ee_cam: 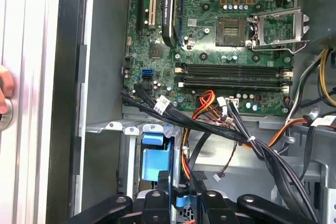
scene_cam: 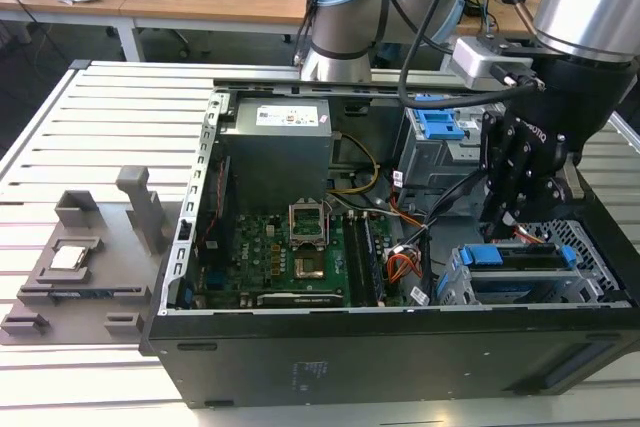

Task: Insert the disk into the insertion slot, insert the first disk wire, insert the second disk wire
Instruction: 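Insert the second disk wire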

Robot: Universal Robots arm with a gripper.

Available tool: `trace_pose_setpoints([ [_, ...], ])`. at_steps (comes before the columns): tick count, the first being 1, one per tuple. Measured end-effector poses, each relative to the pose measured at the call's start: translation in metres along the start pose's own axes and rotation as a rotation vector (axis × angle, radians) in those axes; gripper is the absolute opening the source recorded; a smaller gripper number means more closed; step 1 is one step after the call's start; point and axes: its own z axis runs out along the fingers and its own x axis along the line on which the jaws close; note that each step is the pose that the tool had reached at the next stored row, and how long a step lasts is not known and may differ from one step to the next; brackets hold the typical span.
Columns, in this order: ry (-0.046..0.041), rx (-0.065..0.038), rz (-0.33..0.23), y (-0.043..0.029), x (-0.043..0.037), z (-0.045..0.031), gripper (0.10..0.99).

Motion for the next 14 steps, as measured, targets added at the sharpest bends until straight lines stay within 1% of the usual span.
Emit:
trace_pose_setpoints([
  [4,0.0008,0.0,0.0,0.0,0.0,0.0,0.29],
  [6,0.0011,0.0,0.0,0.0,0.0,0.0,0.145],
  [11,0.0021,0.0,0.0,0.0,0.0,0.0001,0.145],
  [12,0.0021,0.0,0.0,0.0001,0.0016,0.0003,0.145],
  [13,-0.0003,0.0,0.0,0.0004,0.0094,0.0015,0.145],
  [14,-0.0039,0.0,0.0,0.0005,0.0127,0.002,0.145],
])
